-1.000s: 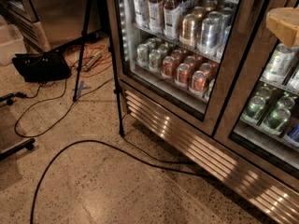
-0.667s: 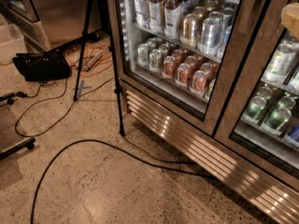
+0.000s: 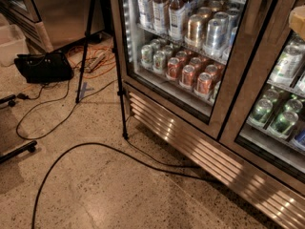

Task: Open right fridge door

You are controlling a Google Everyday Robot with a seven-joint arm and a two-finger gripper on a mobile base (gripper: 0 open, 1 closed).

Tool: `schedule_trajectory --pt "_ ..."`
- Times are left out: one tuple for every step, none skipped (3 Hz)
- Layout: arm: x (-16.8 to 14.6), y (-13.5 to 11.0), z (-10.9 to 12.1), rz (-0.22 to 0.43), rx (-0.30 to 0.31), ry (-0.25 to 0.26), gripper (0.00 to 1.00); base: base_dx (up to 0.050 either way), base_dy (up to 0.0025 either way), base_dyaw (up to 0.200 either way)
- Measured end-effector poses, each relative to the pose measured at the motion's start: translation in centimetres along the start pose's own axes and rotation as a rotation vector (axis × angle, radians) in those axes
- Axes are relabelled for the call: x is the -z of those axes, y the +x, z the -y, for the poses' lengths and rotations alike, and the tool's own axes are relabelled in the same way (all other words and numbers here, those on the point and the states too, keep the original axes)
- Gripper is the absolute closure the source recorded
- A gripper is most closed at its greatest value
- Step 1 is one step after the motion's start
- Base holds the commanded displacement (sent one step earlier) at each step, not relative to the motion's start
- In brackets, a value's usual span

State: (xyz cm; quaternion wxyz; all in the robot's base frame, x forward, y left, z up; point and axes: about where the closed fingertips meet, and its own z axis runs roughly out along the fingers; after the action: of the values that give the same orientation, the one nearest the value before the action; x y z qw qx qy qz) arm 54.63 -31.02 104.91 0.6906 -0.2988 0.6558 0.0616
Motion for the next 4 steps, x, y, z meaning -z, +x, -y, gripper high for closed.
schedule_trajectory --pt "-2.89 1.05 0.26 0.032 -0.033 -0.068 1.0 0.0 0.0 0.0" --pt "-3.4 0.86 0.16 0.04 -0.033 -0.077 0.81 0.0 0.0 0.0" --pt "-3.42 0.85 0.15 0.04 -0.033 -0.077 0.58 0.0 0.0 0.0" --pt "-3.42 0.85 0.15 0.04 -0.033 -0.077 0.35 0.0 0.0 0.0"
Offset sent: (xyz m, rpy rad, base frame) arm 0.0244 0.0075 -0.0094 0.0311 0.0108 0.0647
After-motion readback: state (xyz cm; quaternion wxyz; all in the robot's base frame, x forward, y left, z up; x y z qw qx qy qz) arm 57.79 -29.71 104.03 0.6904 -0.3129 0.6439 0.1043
